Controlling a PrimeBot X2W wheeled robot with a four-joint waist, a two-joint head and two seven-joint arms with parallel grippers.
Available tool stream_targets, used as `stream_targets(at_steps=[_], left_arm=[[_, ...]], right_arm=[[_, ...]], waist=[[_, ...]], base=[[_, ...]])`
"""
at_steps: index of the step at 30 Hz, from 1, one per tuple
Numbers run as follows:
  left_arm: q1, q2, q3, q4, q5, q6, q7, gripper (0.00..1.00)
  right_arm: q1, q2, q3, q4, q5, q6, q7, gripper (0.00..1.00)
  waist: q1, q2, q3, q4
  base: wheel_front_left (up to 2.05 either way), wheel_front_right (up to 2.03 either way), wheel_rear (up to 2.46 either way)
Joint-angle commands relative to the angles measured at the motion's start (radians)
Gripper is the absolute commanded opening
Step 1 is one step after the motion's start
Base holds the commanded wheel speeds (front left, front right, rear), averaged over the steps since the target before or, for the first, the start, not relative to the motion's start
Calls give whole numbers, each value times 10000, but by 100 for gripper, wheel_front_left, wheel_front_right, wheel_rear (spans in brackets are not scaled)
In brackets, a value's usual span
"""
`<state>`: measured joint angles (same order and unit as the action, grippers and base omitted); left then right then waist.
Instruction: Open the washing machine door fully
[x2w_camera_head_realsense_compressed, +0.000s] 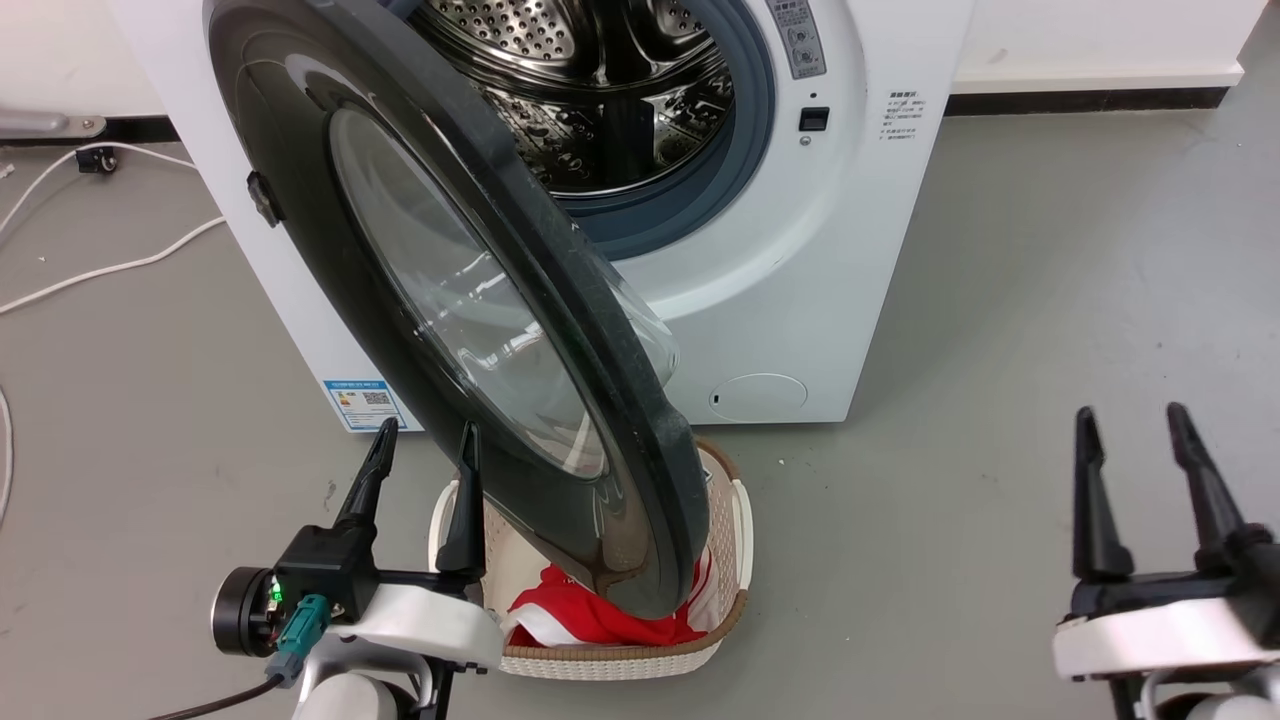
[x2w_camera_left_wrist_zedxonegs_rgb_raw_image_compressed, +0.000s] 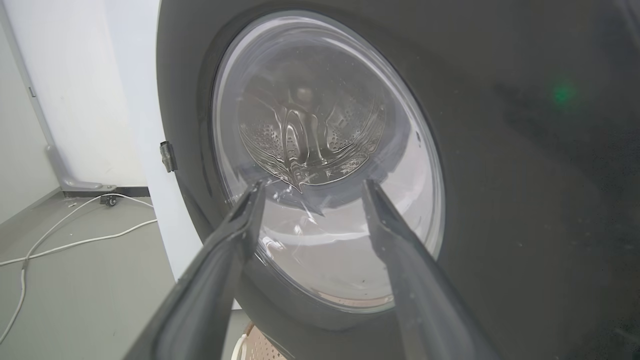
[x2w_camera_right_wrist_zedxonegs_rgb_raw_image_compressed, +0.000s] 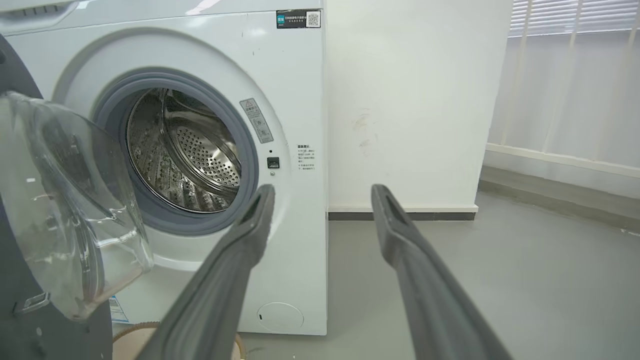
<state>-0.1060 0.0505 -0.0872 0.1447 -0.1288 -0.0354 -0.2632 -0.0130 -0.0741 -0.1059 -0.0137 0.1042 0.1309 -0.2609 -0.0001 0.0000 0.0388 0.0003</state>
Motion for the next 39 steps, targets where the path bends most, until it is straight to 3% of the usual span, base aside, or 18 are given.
stream_targets(at_steps=[1,7,25,26,27,28,39], left_arm=[[107,-4,36,-8,43,-13,-22,100],[79,-4,78,-19,92,-32,-22,100],[-50,-4,119,-9,166,-128,-22,100],[-57,-4,119,-1,176,-145,-22,65],[-67,-4,120,0,183,-148,-22,16],[-68,-4,104,12,164,-182,-22,0],[-281,-4,212,-806,-107,-241,-23,0]], right_arm=[[272,114,226,-236,-608,-3,97,100],[623,219,787,-306,-1263,-5,267,100],[356,256,695,92,-670,-5,134,100],[351,256,695,93,-678,-5,125,100],[353,256,696,94,-679,-5,116,100],[360,256,695,94,-677,-5,109,100],[355,256,737,141,-635,-5,69,100]], waist=[[1,0,7,9],[1,0,33,11],[1,0,128,38],[1,0,128,42],[1,0,127,46],[1,0,125,51],[1,0,187,42]], base=[[0,0,0],[0,0,0],[0,0,0],[0,0,0],[0,0,0],[0,0,0],[0,0,0]])
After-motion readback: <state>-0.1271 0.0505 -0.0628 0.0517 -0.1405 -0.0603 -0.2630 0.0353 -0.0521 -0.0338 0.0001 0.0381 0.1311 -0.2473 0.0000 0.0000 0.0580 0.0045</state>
